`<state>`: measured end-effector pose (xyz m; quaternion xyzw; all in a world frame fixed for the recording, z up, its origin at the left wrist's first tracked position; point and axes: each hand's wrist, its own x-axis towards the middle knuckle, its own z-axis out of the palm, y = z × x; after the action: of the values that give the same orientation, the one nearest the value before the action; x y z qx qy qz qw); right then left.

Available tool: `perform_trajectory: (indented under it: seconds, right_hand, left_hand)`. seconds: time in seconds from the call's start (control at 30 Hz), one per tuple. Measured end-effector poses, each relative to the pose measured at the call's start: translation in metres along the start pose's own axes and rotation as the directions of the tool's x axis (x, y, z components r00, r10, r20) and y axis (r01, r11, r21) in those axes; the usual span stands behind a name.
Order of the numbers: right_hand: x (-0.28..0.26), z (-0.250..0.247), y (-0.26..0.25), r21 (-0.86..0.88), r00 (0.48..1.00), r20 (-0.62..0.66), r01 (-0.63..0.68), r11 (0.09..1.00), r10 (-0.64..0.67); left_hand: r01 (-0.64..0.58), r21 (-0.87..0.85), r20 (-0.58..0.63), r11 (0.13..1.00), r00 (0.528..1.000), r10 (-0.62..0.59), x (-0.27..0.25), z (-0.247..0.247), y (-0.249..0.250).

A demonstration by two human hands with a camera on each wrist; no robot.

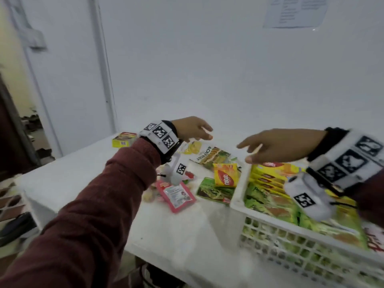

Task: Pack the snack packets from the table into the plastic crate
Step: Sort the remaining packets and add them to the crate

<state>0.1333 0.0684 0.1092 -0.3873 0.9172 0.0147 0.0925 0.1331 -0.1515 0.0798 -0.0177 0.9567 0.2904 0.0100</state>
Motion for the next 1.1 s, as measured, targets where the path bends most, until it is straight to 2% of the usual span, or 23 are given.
perform_trajectory:
  seconds: [0.13,0.27,0.43,0.6,0.67,0.8,0.9,1.03,1.1]
  right_hand:
    - [0.070,0.010,-0.069,0.020,1.000,-0.001,0.009,1.000,-0.009]
    - [0.143,0.048,-0.112,0.012,0.994,0.037,-0.106,0.994,0.106]
    - [0.196,0.107,-0.124,0.065,0.961,0.106,-0.261,0.963,0.254]
    - [0.213,0.138,-0.121,0.206,0.929,0.172,-0.358,0.910,0.327]
    - [0.215,0.145,-0.118,0.173,0.924,0.143,-0.377,0.910,0.356]
    - [0.219,0.146,-0.108,0.183,0.916,0.230,-0.373,0.910,0.329]
    - [0.227,0.145,-0.098,0.215,0.906,0.273,-0.387,0.897,0.325]
    - [0.232,0.139,-0.082,0.303,0.909,0.257,-0.397,0.866,0.327]
    - [0.235,0.133,-0.076,0.352,0.913,0.252,-0.396,0.848,0.321]
  left_hand:
    - [0.126,0.091,-0.030,0.988,0.992,-0.124,-0.011,-0.018,-0.085]
    - [0.240,0.175,-0.007,0.955,0.970,-0.242,-0.014,-0.013,-0.154]
    - [0.258,0.204,0.036,0.944,0.962,-0.270,0.005,0.012,-0.207]
    - [0.238,0.225,0.087,0.945,0.961,-0.263,0.032,0.036,-0.221]
    - [0.231,0.252,0.101,0.940,0.960,-0.263,0.042,0.044,-0.222]
    - [0.216,0.303,0.117,0.928,0.958,-0.261,0.056,0.054,-0.218]
    - [0.237,0.328,0.168,0.915,0.938,-0.303,0.065,0.052,-0.218]
    - [0.221,0.316,0.265,0.923,0.913,-0.309,0.077,0.041,-0.221]
    - [0.227,0.279,0.273,0.933,0.913,-0.304,0.083,0.035,-0.221]
